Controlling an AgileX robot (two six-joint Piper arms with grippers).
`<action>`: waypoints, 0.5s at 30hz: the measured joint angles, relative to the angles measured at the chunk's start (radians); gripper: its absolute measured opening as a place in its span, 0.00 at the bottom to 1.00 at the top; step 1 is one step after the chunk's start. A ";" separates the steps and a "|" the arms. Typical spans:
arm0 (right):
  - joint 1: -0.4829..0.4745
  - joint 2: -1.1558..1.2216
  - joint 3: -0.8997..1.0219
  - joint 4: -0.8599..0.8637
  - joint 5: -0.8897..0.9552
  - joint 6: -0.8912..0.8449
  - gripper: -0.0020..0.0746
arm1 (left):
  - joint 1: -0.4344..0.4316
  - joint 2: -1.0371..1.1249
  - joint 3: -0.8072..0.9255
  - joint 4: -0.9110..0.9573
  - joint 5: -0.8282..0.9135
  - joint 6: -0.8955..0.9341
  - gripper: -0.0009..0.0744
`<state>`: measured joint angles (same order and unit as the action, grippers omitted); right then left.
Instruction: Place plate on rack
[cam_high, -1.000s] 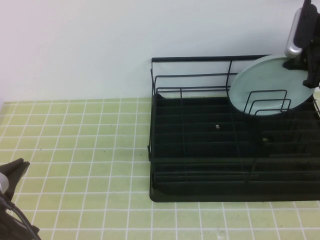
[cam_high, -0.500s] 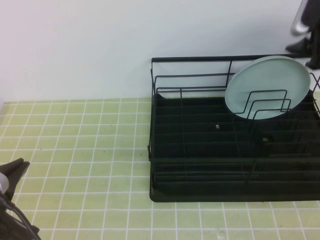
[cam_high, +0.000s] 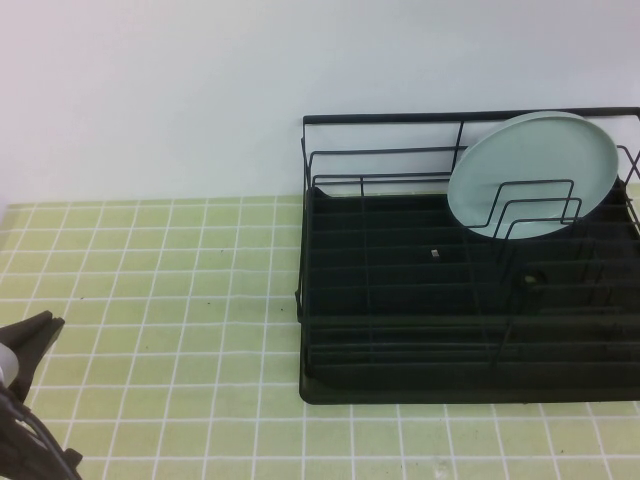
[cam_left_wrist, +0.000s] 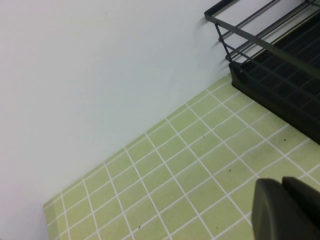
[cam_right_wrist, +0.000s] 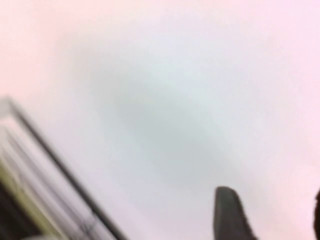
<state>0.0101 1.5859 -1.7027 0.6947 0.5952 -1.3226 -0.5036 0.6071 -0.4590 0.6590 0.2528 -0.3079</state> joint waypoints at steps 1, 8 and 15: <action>0.000 -0.025 0.000 0.023 0.000 0.035 0.48 | 0.000 0.000 0.000 0.000 0.000 0.000 0.01; 0.000 -0.182 0.000 0.178 0.036 0.191 0.20 | 0.000 -0.020 0.000 -0.010 -0.001 -0.010 0.01; 0.000 -0.332 0.000 0.200 0.222 0.243 0.03 | 0.000 -0.144 0.000 -0.019 0.011 -0.024 0.01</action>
<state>0.0101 1.2541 -1.7027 0.8944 0.8172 -1.0801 -0.5036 0.4629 -0.4590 0.6404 0.2637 -0.3324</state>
